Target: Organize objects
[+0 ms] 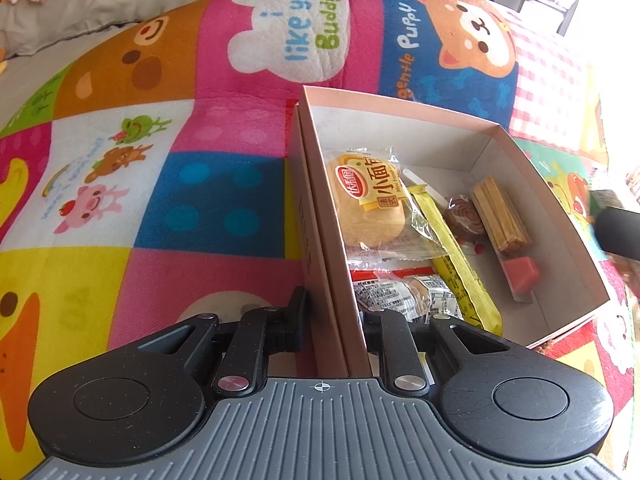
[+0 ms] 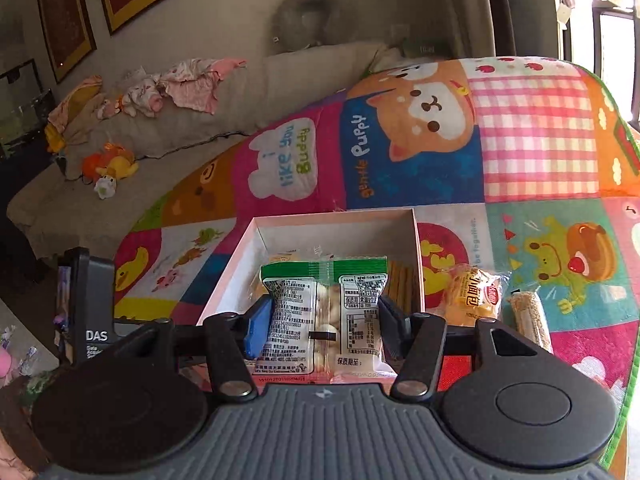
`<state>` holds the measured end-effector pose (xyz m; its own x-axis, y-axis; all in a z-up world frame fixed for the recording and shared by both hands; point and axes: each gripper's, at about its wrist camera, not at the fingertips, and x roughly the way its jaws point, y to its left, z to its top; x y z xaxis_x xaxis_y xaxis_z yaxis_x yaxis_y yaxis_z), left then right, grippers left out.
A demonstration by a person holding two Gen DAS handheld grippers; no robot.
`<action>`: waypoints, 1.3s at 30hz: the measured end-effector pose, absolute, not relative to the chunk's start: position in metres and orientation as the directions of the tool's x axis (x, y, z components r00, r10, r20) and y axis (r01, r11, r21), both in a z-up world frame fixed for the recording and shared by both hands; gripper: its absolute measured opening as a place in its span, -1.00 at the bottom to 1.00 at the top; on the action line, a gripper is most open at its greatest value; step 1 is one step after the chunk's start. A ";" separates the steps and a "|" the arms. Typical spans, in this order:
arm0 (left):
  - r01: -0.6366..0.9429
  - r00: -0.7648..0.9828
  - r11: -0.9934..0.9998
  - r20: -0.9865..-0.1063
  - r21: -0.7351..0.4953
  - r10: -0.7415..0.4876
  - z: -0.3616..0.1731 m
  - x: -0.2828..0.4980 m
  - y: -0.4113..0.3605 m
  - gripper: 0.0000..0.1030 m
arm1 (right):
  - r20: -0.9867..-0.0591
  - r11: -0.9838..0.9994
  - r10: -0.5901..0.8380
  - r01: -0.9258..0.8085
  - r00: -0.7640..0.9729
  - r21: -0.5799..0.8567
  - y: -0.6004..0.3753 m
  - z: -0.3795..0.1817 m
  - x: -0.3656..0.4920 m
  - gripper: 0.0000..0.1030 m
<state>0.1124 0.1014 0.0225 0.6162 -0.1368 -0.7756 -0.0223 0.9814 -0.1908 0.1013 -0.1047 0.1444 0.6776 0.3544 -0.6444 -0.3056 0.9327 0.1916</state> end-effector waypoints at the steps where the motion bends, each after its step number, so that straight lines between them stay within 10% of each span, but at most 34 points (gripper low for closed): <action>1: -0.022 0.617 0.981 -0.775 -0.193 -0.138 0.022 0.112 0.102 -0.60 | -0.656 0.935 0.347 -0.301 0.670 0.187 -0.100 0.138 0.109 0.08; 22: -0.022 0.620 0.979 -0.771 -0.203 -0.146 0.021 0.111 0.104 -0.59 | -0.655 0.951 0.239 -0.037 0.717 0.307 -0.211 0.121 0.133 0.34; 39: -0.024 0.616 0.981 -0.776 -0.193 -0.137 0.022 0.111 0.103 -0.60 | -0.733 0.981 0.184 -0.073 0.654 0.181 -0.200 0.061 0.206 -0.06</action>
